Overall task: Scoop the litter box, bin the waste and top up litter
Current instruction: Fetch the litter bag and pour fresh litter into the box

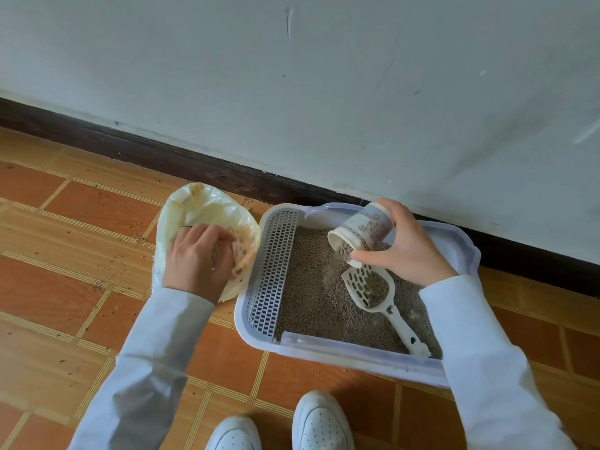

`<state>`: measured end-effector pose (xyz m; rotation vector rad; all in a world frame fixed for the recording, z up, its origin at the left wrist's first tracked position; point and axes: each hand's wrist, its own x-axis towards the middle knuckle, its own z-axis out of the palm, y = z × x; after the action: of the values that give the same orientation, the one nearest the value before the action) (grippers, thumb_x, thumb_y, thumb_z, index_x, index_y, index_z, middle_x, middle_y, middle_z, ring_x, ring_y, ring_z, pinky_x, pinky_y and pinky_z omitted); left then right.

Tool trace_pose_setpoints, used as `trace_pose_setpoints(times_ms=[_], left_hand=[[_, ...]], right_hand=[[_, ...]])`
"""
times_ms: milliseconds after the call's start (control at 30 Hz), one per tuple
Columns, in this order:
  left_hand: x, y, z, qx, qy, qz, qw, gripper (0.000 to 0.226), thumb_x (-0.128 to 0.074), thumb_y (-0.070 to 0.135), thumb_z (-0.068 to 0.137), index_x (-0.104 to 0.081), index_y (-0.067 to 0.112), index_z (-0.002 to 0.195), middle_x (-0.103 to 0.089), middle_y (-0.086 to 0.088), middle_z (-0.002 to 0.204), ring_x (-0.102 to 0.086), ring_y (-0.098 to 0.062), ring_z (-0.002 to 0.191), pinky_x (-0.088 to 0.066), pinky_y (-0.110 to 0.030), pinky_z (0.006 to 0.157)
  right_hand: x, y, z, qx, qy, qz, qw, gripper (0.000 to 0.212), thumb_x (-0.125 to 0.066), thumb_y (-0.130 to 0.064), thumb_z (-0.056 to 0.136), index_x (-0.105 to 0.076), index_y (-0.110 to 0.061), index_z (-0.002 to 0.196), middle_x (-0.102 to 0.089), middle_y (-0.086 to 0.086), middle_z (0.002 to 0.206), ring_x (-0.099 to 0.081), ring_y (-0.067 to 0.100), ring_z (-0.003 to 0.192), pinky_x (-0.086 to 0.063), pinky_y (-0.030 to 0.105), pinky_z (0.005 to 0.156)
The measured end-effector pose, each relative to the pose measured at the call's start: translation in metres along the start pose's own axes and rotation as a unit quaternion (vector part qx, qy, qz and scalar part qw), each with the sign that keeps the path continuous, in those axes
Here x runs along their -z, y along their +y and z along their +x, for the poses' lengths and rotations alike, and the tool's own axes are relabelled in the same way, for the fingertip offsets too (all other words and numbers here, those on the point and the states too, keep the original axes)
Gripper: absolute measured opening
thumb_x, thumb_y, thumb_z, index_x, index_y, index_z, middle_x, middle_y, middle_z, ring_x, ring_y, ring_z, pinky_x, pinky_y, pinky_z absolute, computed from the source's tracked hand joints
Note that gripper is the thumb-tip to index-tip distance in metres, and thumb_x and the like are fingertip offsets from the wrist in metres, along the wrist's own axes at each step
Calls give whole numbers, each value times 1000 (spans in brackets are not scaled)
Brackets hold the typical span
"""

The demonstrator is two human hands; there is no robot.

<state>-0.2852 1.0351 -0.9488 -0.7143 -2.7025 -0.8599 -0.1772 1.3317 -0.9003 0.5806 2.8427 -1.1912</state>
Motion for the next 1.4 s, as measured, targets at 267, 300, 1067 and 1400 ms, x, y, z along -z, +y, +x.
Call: trace_pose_setpoints(times_ms=[267,300,1067,1400], left_hand=[[28,-21,-3,125,83,79,985,11,-64,8,81,-67,14,90,-62,-9,93,-51,-34,94,-35,-42,76],[31,-25,-4,131,85,75,985,13,-65,8,80,-66,12,93,-61,-10,93,-51,-34,93,-36,-42,76],[46,-44,-37,291,-11,14,957,44,-59,20,87,-27,22,57,-31,3,46,-30,-16,42,-22,-25,44],[55,-56,-47,254,21,11,967,37,-60,15,87,-34,14,60,-33,5,48,-29,-13,43,-26,-26,44]], right_hand=[[-34,-21,17,107,80,-90,987,100,-87,-24,61,-29,-17,142,-37,2,136,-37,13,125,-35,27,99],[-37,-23,20,114,86,-103,984,100,-87,-24,61,-29,-16,141,-38,3,136,-37,15,126,-36,28,99],[-168,-147,63,189,-219,-121,950,104,-73,-49,75,-11,-9,148,-17,6,147,-19,23,138,-21,37,113],[-204,-146,73,181,-299,-192,917,75,-55,-52,89,-24,-18,148,-5,5,156,-5,27,146,-21,49,115]])
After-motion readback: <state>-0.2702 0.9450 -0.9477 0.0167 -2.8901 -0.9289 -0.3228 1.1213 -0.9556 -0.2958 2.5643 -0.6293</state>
